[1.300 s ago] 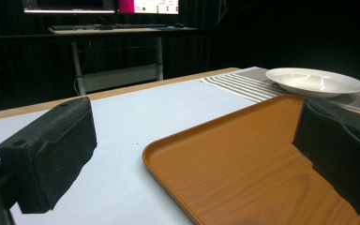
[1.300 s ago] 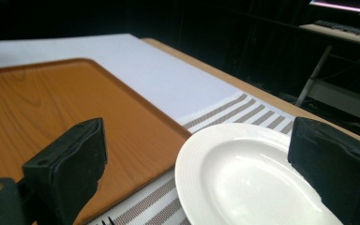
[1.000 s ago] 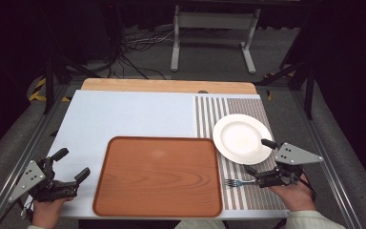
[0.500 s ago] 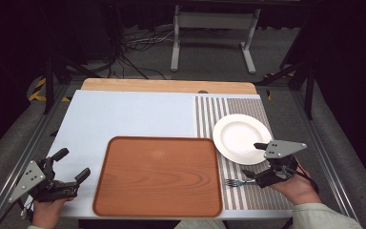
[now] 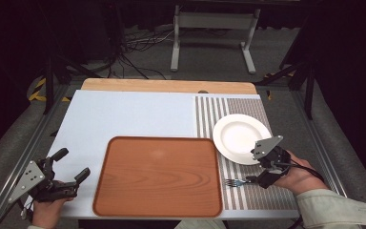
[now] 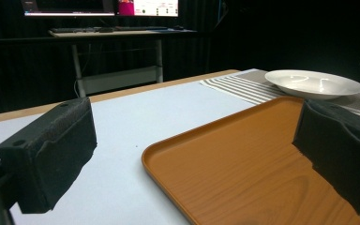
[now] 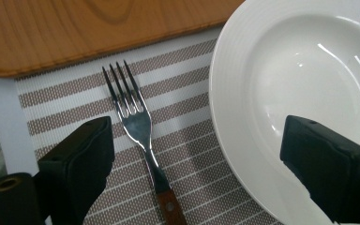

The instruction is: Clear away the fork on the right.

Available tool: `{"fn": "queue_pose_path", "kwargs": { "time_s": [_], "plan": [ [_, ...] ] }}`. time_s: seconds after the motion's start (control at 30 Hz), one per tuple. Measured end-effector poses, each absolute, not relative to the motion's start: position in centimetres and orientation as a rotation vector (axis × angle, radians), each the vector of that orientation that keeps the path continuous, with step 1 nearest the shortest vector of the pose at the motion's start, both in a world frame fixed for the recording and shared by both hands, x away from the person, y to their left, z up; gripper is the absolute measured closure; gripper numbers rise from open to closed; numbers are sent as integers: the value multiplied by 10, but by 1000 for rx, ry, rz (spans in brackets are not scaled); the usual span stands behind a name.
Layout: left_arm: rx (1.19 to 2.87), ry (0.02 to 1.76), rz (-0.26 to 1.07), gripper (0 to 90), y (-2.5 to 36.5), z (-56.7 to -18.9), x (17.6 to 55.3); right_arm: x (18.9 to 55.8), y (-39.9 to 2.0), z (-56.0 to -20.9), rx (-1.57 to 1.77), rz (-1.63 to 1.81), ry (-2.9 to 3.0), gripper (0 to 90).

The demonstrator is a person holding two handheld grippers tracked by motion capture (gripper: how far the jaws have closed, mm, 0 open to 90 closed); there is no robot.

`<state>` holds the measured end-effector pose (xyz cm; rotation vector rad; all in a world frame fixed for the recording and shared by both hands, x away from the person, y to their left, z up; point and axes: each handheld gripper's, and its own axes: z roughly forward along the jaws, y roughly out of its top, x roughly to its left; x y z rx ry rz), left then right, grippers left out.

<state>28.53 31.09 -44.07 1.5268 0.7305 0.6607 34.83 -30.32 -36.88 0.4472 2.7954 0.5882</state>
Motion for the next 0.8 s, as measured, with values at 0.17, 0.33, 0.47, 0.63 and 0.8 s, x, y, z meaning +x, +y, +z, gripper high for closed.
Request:
{"fn": "queue_pose_path", "kwargs": {
  "time_s": [0.17, 0.33, 0.47, 0.63, 0.8],
  "plan": [
    [1529, 730, 664, 4, 311, -441, 285, 350, -301, -373, 414, 501, 2843, 128],
    [1526, 731, 664, 4, 311, -440, 285, 350, -300, -378, 375, 393, 2899, 158],
    [1529, 730, 661, 4, 311, -440, 285, 350, -299, -381, 351, 334, 2930, 158],
    [1531, 731, 662, 4, 311, -440, 285, 347, -300, -384, 336, 255, 2952, 158],
    [1527, 731, 665, 4, 311, -441, 285, 348, -302, -391, 314, 187, 2978, 169]
  ]
}}
